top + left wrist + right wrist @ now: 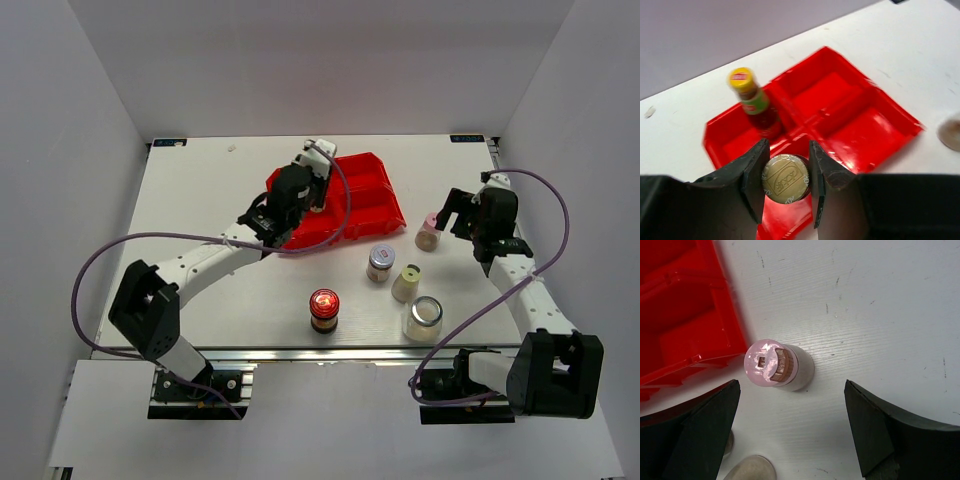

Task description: Organize the condiment bottles

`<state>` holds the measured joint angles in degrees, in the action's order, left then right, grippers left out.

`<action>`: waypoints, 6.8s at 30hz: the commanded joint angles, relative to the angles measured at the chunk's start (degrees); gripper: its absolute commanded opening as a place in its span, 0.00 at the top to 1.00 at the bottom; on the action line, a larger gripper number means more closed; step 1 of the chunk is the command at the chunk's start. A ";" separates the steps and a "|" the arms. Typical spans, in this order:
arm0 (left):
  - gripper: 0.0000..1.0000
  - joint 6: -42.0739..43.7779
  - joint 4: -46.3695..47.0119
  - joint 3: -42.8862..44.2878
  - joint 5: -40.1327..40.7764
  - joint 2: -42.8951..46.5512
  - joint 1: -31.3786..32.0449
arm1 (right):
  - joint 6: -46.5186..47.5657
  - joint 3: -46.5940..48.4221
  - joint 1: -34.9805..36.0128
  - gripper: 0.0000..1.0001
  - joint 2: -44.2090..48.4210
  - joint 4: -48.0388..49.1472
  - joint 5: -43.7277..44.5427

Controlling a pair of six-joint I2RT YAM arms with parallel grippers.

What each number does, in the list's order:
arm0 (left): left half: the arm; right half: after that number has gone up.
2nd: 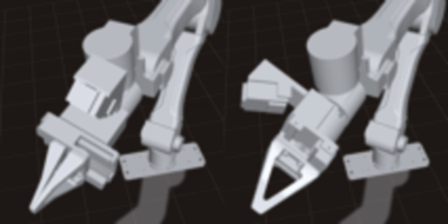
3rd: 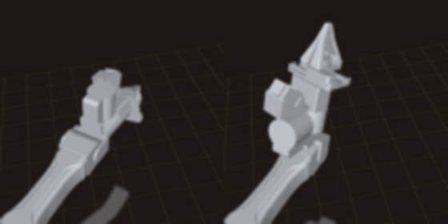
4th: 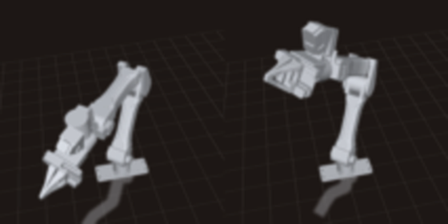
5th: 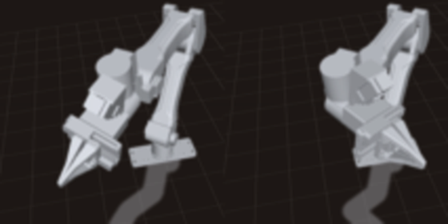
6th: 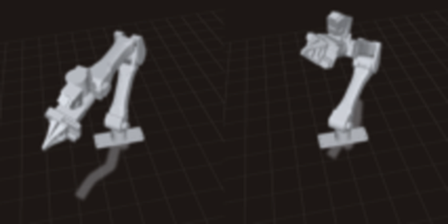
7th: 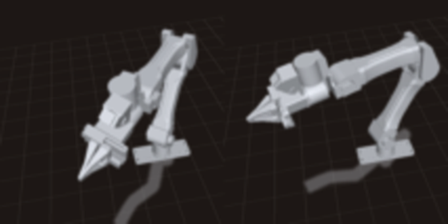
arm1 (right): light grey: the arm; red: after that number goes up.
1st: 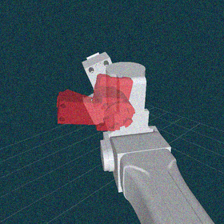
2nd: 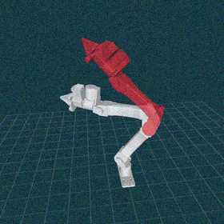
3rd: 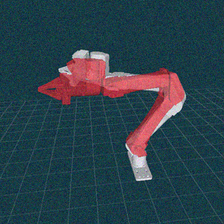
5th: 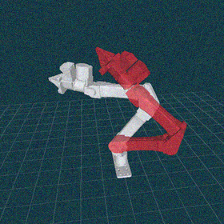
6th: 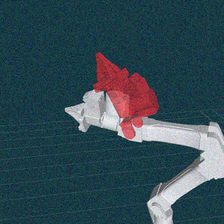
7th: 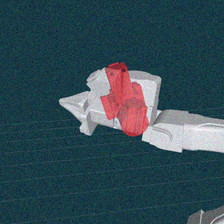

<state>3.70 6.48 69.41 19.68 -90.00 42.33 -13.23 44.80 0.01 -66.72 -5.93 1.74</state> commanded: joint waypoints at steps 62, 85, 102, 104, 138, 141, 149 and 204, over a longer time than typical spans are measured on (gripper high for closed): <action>0.57 -9.42 7.06 14.18 -1.75 -24.35 -17.10 | 1.28 4.42 -0.10 0.11 -6.41 -1.27 6.61; 0.36 -7.31 3.10 14.53 -3.25 -22.42 -17.10 | 1.54 4.25 -0.10 0.11 -5.09 -1.71 6.53; 0.17 -4.93 -6.04 11.37 -9.39 -11.26 -17.10 | 5.93 2.14 1.55 0.11 2.81 1.44 -14.90; 0.17 -7.38 -6.22 8.82 -9.23 -7.58 -17.10 | 6.64 1.26 4.11 0.11 6.05 2.41 -15.62; 0.02 -22.69 -9.56 -21.06 -0.79 25.30 -17.01 | 12.97 6.53 62.21 0.11 -1.93 -8.48 5.38; 0.02 -22.60 -9.21 -21.42 -0.70 25.57 -17.01 | 12.97 6.36 62.30 0.11 -0.70 -7.17 3.28; 0.02 -22.51 -8.76 -21.68 -1.49 25.48 -17.01 | 16.13 5.92 62.65 0.11 0.80 -5.49 -7.62; 0.02 -23.83 -6.92 -25.28 4.84 28.21 -17.01 | 16.92 38.60 36.74 1.00 -17.03 -1.36 9.78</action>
<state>-19.31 -1.26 44.45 22.15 -63.48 25.61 2.26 76.38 39.42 -81.43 -15.09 12.23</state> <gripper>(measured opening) 0.982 0.742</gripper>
